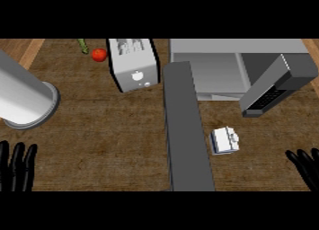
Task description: Pick up the milk, place it into the microwave and close the microwave
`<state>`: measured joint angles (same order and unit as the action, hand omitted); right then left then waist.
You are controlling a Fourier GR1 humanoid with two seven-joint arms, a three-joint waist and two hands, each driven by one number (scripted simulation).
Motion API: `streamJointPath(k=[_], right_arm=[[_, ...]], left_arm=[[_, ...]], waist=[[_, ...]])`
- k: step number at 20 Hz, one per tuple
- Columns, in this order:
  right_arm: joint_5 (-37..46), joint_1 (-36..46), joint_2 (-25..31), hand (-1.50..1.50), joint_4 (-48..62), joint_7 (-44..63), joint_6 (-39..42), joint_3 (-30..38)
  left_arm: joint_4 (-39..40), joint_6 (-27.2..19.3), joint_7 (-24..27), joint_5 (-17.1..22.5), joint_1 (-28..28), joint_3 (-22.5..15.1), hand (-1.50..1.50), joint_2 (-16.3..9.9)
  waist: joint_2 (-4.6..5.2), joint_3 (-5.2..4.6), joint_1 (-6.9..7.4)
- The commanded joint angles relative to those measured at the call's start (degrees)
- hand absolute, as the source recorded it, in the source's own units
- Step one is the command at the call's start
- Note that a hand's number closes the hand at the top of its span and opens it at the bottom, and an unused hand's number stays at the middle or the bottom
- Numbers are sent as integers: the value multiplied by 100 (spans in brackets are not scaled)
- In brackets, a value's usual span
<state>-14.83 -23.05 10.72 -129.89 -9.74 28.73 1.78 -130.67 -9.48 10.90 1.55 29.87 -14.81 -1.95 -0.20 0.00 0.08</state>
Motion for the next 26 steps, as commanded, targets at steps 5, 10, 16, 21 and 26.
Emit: streamJointPath(k=[5,10,16,21,26], right_arm=[[808,135,-321,-150,389,-260,-52,-114],[1665,164,-648,-150,982,-846,-225,-417],[2157,726,-661,-150,1734,-1034,-454,-361],[2409,917,-488,-150,2628,-1746,-443,-168],[2996,1608,-701,-150,3447,-1824,-952,-311]], left_arm=[[-135,668,1186,549,1466,119,-150,-326],[-4,831,1788,508,2066,-133,-150,-241],[-302,1258,2088,953,2652,355,-150,-559],[-108,1503,2394,1220,2722,682,-150,-629],[-160,1522,2443,1094,2898,744,-150,-599]], waist=[[1,-3,61],[0,0,61],[-2,-1,107],[4,0,82],[12,1,78]])
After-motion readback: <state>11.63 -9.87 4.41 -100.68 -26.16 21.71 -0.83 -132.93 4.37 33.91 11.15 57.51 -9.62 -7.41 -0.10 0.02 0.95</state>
